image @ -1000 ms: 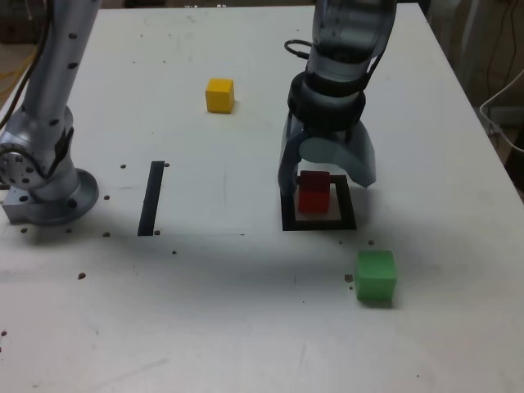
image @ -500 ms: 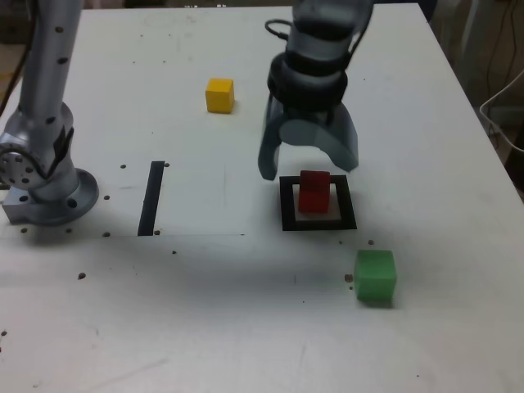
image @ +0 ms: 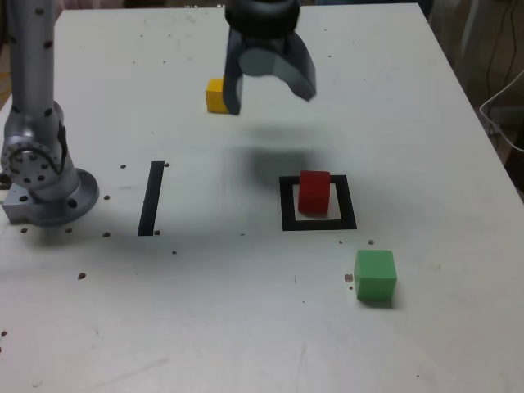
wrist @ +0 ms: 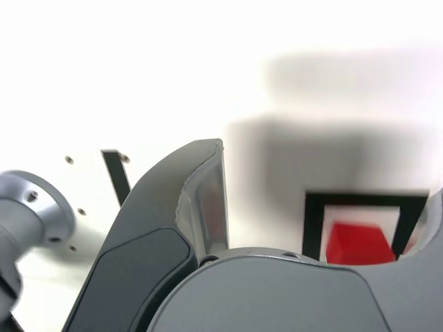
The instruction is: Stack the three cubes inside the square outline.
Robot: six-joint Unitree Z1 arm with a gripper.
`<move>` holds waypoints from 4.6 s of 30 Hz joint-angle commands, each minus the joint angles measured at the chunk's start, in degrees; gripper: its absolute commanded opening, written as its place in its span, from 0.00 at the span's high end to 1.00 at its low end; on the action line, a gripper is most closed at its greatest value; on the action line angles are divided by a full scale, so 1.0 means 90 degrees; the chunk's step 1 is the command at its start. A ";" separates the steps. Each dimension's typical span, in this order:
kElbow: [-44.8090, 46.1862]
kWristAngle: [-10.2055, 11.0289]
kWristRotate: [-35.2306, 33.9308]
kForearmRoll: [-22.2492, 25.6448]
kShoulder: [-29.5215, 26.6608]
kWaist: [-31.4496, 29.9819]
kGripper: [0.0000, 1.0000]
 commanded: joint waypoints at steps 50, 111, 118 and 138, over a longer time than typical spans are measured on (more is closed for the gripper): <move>0.0429 0.0727 0.2174 -0.0754 0.0973 0.2518 0.12; -0.0017 0.0341 0.1433 -0.0013 0.0429 0.1133 0.70; -0.0392 0.0224 0.0800 0.0179 0.0339 0.0281 0.71; -0.1862 -0.0048 -0.0381 0.1388 0.0872 -0.1193 0.72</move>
